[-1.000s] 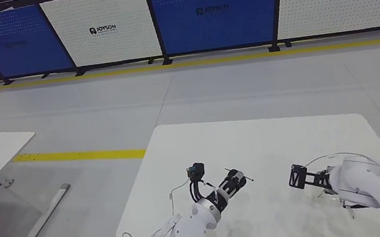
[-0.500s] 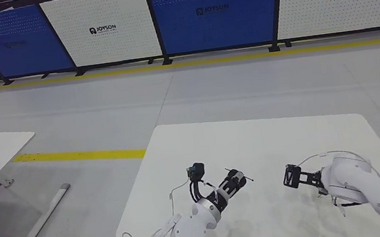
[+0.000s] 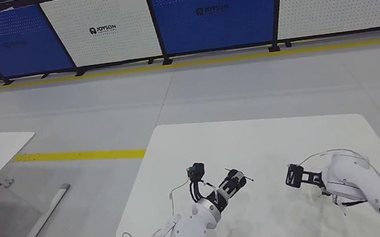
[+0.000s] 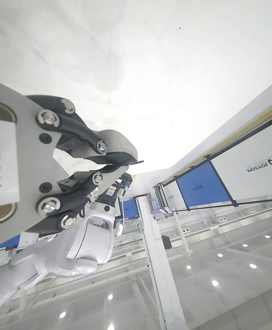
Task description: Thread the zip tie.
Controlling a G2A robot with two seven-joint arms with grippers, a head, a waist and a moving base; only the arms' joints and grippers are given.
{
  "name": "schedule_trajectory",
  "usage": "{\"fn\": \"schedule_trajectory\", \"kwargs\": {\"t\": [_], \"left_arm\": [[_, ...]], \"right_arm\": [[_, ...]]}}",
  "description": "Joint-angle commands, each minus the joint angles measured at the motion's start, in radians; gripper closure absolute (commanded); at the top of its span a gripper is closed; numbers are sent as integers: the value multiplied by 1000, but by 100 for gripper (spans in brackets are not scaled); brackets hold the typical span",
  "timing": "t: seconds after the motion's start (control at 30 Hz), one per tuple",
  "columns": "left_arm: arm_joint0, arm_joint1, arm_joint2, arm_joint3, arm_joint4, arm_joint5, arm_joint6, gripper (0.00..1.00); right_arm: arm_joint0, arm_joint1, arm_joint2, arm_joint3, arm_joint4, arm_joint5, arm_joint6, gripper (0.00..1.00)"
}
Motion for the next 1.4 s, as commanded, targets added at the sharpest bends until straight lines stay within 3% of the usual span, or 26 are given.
{"fn": "schedule_trajectory", "kwargs": {"t": [0.0, 0.33, 0.63, 1.0, 1.37], "left_arm": [[0, 0, 0, 0, 0, 0, 0, 100], [0, 0, 0, 0, 0, 0, 0, 100], [0, 0, 0, 0, 0, 0, 0, 100], [0, 0, 0, 0, 0, 0, 0, 100], [0, 0, 0, 0, 0, 0, 0, 100]], "right_arm": [[2, -4, 0, 6, 4, 0, 2, 97], [3, -18, 0, 24, 17, 0, 19, 92], [4, -28, 0, 34, 14, 0, 21, 80], [4, -21, 0, 17, 12, 0, 23, 80], [-3, -43, 0, 40, 26, 0, 15, 77]]}}
